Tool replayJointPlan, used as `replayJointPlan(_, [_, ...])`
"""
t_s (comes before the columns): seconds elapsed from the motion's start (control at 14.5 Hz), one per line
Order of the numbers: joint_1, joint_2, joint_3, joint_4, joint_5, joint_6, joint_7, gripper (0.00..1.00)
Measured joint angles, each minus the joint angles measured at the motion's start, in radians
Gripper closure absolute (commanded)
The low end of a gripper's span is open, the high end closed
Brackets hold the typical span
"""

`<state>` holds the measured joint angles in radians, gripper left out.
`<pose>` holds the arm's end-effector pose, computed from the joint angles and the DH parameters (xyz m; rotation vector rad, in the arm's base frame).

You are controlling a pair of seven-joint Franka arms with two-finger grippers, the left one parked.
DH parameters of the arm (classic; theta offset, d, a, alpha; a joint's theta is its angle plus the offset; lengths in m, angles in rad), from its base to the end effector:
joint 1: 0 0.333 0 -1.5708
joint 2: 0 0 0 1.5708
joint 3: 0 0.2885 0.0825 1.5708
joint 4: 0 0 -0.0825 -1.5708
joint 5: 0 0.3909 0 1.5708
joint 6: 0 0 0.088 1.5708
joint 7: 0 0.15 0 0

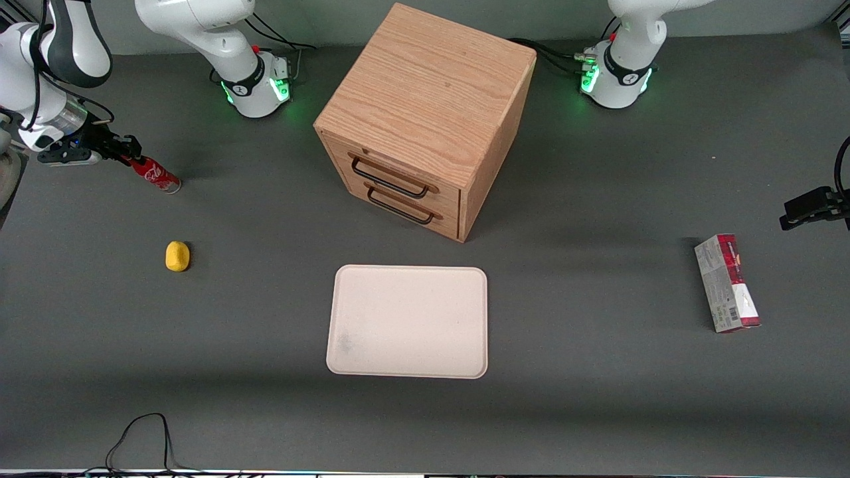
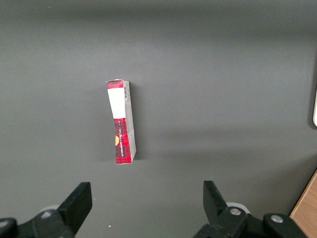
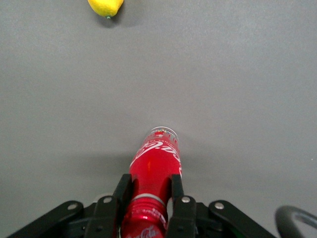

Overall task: Place coke bottle on tray
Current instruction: 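Close the right gripper around the bottle's body and lift it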

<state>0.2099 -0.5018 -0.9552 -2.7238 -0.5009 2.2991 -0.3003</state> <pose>0.3086 -0.2339 0.2374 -3.0823 0.0194 0.0237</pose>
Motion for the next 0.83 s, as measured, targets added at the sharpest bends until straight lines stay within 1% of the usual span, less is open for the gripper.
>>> replayJointPlan(0.14, [0.005,0.003,0.048,0.021,0.000,-0.007,0.029,1.00])
replayJointPlan(0.28, [0.008,0.019,0.144,0.073,0.007,-0.042,0.086,1.00])
replayJointPlan(0.34, [0.010,0.034,0.194,0.110,0.026,-0.072,0.105,1.00])
replayJointPlan(0.55, [0.011,0.115,0.345,0.277,0.147,-0.185,0.110,1.00])
replayJointPlan(0.83, [0.008,0.288,0.521,0.621,0.280,-0.415,0.124,1.00])
